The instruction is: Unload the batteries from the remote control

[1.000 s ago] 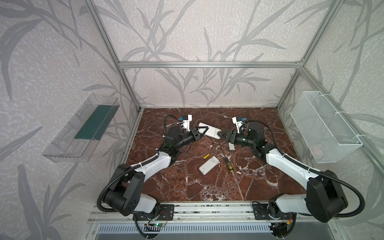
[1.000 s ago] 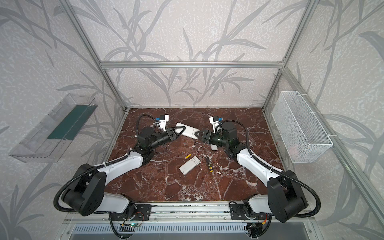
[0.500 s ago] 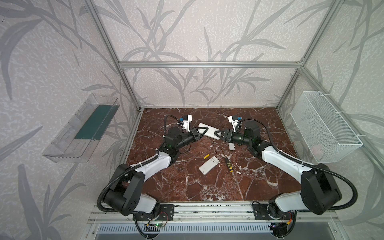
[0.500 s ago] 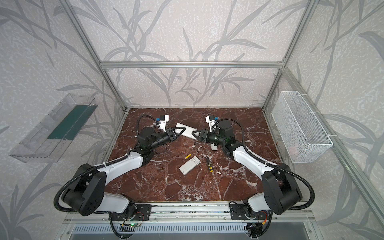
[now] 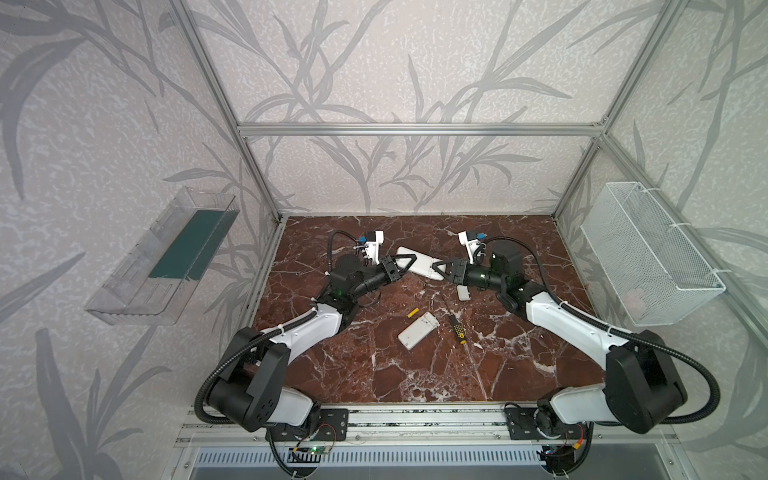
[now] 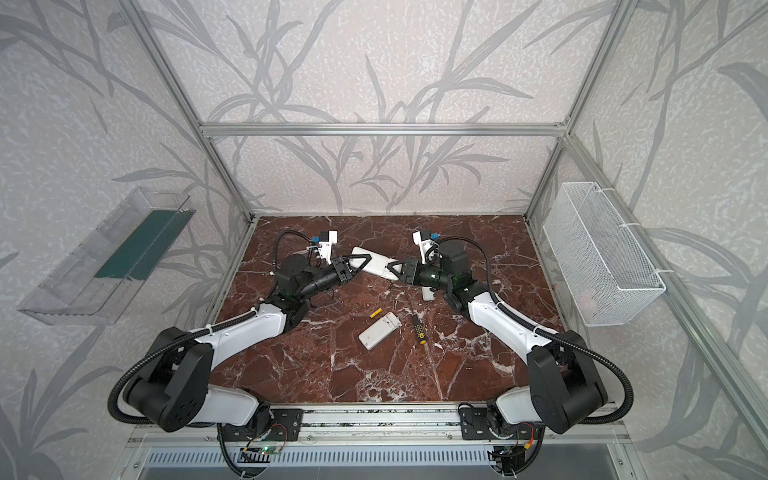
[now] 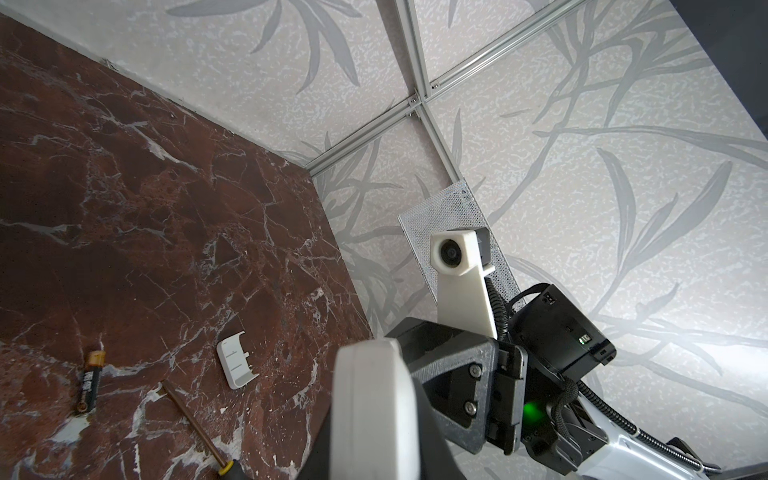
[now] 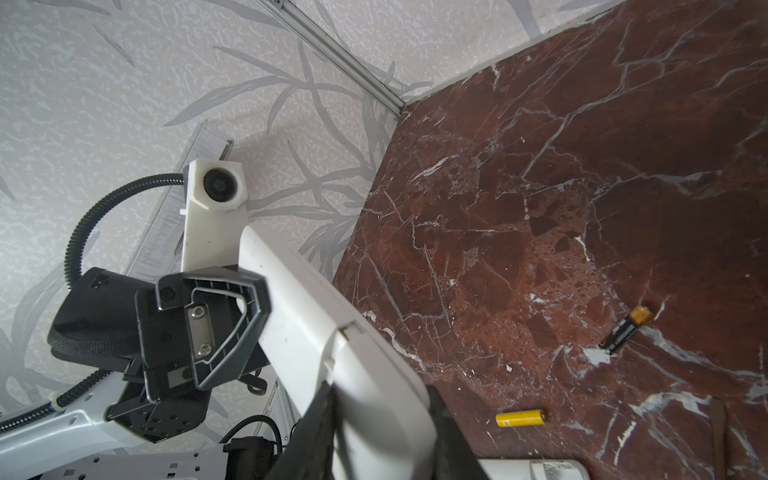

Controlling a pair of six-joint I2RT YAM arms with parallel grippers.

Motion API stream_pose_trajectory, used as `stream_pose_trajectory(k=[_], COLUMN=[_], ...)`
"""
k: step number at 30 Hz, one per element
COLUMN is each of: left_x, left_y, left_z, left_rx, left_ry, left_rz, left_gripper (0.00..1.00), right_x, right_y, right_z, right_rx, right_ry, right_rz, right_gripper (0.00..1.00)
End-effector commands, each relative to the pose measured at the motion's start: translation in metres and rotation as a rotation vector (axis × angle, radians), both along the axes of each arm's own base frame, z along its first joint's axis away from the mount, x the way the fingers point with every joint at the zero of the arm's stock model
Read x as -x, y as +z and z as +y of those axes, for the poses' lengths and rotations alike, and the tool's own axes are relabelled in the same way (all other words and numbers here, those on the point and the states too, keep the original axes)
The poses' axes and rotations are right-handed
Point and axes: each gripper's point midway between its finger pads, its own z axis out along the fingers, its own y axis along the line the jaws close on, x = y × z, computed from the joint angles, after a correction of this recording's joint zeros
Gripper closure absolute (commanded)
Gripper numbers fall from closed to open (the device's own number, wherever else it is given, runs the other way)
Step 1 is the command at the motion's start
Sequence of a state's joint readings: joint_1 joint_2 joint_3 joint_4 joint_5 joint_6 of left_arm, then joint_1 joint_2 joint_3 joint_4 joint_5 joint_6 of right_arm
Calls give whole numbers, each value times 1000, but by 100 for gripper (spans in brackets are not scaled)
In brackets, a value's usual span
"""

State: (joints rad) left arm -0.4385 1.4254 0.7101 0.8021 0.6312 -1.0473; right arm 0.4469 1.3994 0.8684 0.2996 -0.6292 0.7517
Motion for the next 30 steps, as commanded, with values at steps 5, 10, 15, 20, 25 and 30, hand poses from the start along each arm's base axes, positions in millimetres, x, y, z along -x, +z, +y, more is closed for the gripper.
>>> stream_pose_trajectory(k=[5,10,15,20,25,30], left_x=[3,0,-1,-3,-2,-2], left_y=[6,-10,-23,-37,-37,-31], left_z=[-1,-1,1,3,4,2], left_rx=[-5,-44,-90,-147,-169,-127], left_ry=[-7,6,17,30,31,23], left_rz=[-39,-18,-11,2,-13,-6], left_gripper=[100,100,100,100,100,100], right_x=[5,5,7,8,9,9], right_y=[8,8,8,9,9,1], right_z=[0,-2,-1,-1,0,1], right_rx=[27,42,50,49,59,72], right_ry=[10,5,8,11,22,31], right_rz=[-56,-51,-40,-32,-35,-18], right_gripper=[74,77,84,87,84,82])
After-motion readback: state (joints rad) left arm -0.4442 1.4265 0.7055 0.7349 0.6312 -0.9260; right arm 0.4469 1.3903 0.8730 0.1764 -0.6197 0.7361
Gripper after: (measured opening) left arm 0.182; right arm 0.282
